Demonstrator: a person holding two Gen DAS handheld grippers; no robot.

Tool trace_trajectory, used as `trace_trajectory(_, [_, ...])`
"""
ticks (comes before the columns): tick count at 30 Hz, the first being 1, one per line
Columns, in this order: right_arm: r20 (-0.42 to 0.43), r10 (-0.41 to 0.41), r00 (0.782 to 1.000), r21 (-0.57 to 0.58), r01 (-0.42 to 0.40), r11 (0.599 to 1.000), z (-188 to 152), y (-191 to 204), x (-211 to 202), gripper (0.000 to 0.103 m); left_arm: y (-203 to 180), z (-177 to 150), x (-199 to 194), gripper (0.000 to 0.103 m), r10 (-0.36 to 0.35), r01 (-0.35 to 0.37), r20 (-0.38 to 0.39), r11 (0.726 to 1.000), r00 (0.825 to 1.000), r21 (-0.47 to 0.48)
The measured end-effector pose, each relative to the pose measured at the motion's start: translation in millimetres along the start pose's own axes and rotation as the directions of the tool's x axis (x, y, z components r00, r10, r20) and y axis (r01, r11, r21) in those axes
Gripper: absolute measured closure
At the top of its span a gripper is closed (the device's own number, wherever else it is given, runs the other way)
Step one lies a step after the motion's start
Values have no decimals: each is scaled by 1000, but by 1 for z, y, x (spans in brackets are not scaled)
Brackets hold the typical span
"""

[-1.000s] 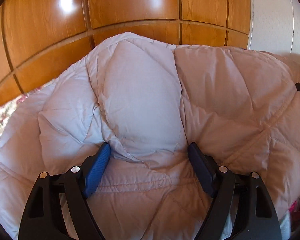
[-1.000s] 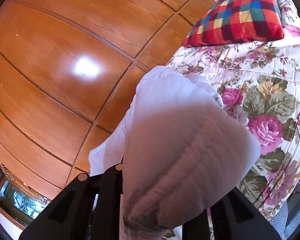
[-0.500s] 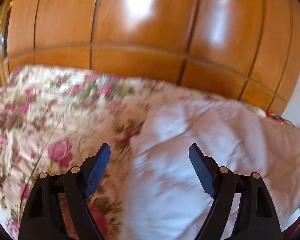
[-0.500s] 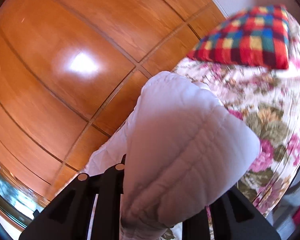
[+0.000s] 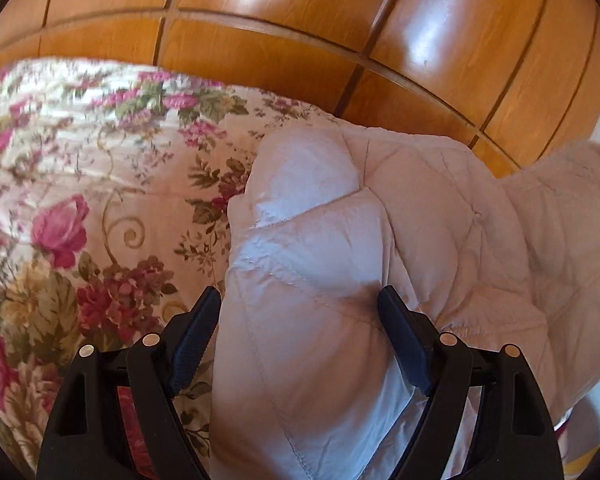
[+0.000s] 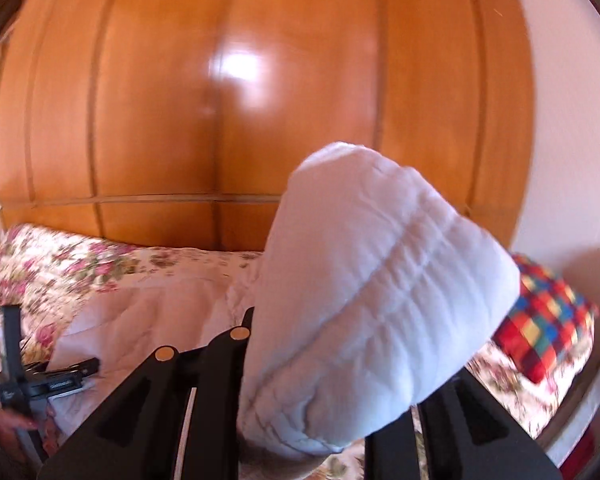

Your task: Fold small clothes

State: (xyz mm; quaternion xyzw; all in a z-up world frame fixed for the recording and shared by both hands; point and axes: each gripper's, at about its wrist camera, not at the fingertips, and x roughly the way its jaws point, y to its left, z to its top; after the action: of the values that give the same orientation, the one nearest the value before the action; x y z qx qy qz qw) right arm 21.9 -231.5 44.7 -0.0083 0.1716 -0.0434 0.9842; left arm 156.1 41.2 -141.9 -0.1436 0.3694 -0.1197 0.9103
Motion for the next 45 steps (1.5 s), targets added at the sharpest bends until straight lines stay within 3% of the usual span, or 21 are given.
trace_trajectory(9, [-1, 171, 985, -235, -167, 958, -1, 95, 5, 79, 17, 2, 3, 23, -129, 125, -54, 989, 990, -79])
trace_trajectory(15, [-44, 242, 969, -369, -241, 898, -21, 145, 16, 75, 30, 6, -2, 23, -185, 177, -56, 977, 981, -123])
trace_trajectory(19, [-72, 272, 960, -463, -274, 843, -37, 173, 21, 72, 44, 14, -22, 23, -236, 233, -11, 963, 972, -136])
trace_trajectory(21, [-84, 285, 955, -517, -286, 807, -47, 185, 26, 70, 62, 19, -35, 23, -293, 294, 33, 935, 955, -197])
trace_trajectory(24, [-117, 311, 943, -591, -317, 742, -63, 200, 29, 67, 94, 25, -45, 23, -381, 388, 89, 859, 920, -335])
trace_trajectory(26, [-143, 327, 934, -638, -340, 691, -75, 210, 31, 64, 112, 30, -49, 23, -468, 472, 120, 778, 876, -414])
trace_trajectory(28, [-167, 337, 927, -678, -356, 643, -87, 218, 34, 59, 118, 36, -51, 23, -495, 497, 128, 750, 860, -437])
trace_trajectory(30, [-201, 342, 918, -701, -378, 605, -97, 223, 36, 56, 116, 43, -51, 17, -587, 576, 128, 686, 799, -444])
trace_trajectory(32, [-224, 347, 911, -723, -394, 567, -107, 226, 38, 50, 110, 51, -52, 10, -631, 615, 132, 651, 764, -446])
trace_trajectory(33, [-231, 346, 909, -732, -397, 554, -111, 227, 39, 48, 104, 55, -52, 8, -640, 620, 123, 653, 759, -435])
trace_trajectory(35, [-232, 350, 908, -742, -398, 539, -117, 229, 39, 43, 85, 64, -50, 5, -603, 575, 59, 721, 795, -387])
trace_trajectory(37, [-240, 355, 904, -738, -407, 539, -118, 230, 42, 41, 64, 74, -44, 5, -519, 489, -10, 812, 855, -318])
trace_trajectory(39, [-245, 364, 899, -727, -418, 545, -117, 225, 45, 39, 49, 80, -37, 7, -430, 399, -69, 877, 900, -268])
trace_trajectory(40, [-247, 372, 895, -719, -427, 549, -116, 217, 41, 39, 43, 81, -32, 26, -369, 337, -106, 911, 923, -237])
trace_trajectory(41, [-260, 391, 883, -704, -450, 549, -113, 219, 42, 39, 39, 80, -27, 35, -312, 279, -142, 937, 940, -209])
trace_trajectory(45, [-242, 485, 840, -622, -518, 587, -89, 189, 28, 32, 46, 70, -28, 46, -305, 266, -159, 938, 939, -223])
